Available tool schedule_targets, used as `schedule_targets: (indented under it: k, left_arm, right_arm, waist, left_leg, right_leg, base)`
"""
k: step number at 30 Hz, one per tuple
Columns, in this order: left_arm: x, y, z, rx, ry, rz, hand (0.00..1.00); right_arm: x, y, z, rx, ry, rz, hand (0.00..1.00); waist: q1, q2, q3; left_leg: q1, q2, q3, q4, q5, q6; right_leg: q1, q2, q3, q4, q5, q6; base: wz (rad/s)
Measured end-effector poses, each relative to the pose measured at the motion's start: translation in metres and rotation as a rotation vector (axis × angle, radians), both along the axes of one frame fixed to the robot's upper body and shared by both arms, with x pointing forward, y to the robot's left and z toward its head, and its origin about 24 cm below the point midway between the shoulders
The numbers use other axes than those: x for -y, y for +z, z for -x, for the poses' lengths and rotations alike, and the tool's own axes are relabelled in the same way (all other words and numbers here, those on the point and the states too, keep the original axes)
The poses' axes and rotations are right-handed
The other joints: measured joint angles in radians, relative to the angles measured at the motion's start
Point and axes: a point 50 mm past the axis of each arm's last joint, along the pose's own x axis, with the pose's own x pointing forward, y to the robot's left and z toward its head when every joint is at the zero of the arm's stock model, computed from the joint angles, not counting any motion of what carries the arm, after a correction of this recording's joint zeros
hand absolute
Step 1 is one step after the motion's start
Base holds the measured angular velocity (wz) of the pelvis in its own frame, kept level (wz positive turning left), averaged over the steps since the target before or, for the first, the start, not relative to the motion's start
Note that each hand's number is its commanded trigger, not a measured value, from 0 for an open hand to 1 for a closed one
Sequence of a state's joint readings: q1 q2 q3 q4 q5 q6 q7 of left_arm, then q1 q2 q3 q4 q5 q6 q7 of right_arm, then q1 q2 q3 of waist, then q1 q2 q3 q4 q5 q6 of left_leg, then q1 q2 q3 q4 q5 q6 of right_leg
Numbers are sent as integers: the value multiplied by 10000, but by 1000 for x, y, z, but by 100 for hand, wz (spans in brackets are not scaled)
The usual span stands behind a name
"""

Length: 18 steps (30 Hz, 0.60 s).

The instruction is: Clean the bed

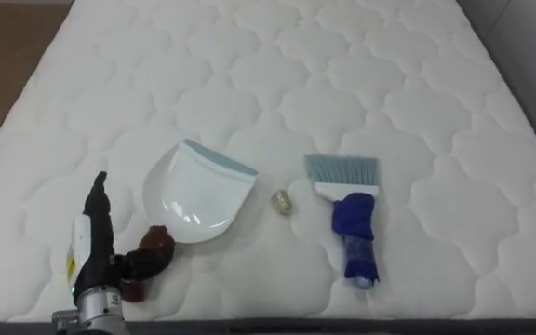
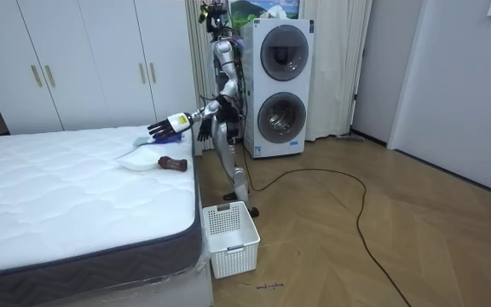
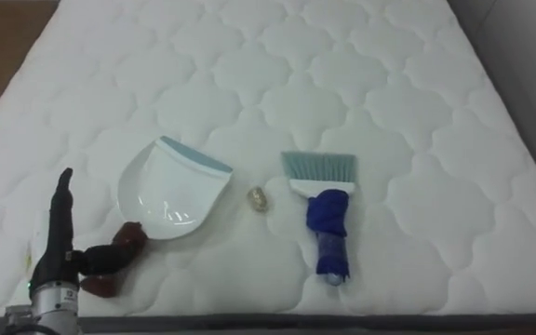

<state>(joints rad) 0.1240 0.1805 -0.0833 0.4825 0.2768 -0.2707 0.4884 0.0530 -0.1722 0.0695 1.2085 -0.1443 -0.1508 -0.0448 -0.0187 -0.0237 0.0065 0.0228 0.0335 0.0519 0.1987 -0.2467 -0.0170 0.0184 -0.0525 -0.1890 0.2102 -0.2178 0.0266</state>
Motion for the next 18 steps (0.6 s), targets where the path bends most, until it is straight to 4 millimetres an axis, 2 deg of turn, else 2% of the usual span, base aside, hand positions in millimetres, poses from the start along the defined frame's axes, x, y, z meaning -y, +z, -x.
schedule_targets:
  k: [8,9,12,18]
  left_arm:
    - [2,-16,3,-825,-169,-49,0]
    - [6,-20,3,-1040,-334,-53,0]
    - [11,-26,4,-1384,-631,-60,0]
    - [5,-35,-5,-2030,-459,-299,0]
  right_arm:
    - [-3,1,-9,164,71,-39,0]
    - [-3,1,-10,163,30,-49,0]
    - [-4,1,-13,152,-91,-90,0]
    - [-3,3,-26,325,-36,290,0]
  waist:
    - [-16,-48,60]
    - [-13,-35,62]
    - [-40,-11,80]
    - [-117,110,137]
  left_leg:
    - [-385,12,-169,147,0,0]
    - [-485,14,-314,210,0,0]
    - [-727,17,-335,341,0,0]
    - [-1264,57,-467,816,0,0]
  right_leg:
    - [-425,-8,-22,220,-1,-1]
    - [-555,-6,-25,321,-2,-2]
    - [-736,-7,-25,359,-1,-2]
    - [-1457,-51,10,1133,-2,-9]
  base:
    - [0]
    - [0]
    - [0]
    - [-4]
